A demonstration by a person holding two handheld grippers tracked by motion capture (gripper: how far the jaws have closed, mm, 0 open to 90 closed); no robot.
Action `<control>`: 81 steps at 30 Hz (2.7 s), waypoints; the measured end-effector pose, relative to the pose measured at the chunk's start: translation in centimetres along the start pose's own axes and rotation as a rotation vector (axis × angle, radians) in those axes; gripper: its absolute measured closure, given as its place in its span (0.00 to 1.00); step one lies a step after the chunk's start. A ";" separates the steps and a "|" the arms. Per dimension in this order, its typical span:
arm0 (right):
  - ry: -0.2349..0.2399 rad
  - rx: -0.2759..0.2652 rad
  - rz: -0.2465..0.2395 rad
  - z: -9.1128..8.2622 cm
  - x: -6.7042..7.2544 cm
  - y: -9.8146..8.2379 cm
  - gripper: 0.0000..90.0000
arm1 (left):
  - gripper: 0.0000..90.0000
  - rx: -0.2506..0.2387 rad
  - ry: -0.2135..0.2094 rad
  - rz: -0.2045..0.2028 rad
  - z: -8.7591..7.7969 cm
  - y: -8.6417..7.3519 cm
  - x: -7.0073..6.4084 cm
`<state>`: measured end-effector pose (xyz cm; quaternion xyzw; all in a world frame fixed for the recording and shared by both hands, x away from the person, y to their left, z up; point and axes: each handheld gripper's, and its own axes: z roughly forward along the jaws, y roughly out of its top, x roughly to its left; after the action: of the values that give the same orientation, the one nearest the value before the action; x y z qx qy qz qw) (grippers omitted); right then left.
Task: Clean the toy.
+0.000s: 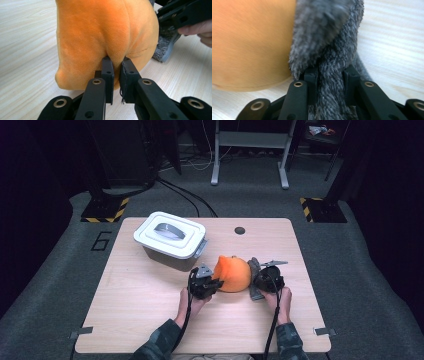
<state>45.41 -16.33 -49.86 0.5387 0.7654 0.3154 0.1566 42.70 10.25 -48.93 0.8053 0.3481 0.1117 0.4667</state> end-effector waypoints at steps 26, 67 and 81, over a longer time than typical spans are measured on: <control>0.086 -0.168 -0.274 -6.4 8.3 5.2 0.78 | 0.92 0.003 0.000 0.006 -0.2 -0.3 0.0; -0.060 -0.024 -0.055 -1.7 1.0 0.7 0.78 | 0.92 -0.005 -0.005 -0.006 -0.1 -0.5 0.4; -0.046 0.019 -0.043 -0.2 0.6 0.0 0.78 | 0.92 -0.006 -0.006 -0.002 -0.2 -0.5 0.5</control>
<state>45.07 -15.89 -49.69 0.5304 0.7761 0.2923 0.1757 42.72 10.83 -49.36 0.8040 0.3470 0.1099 0.4703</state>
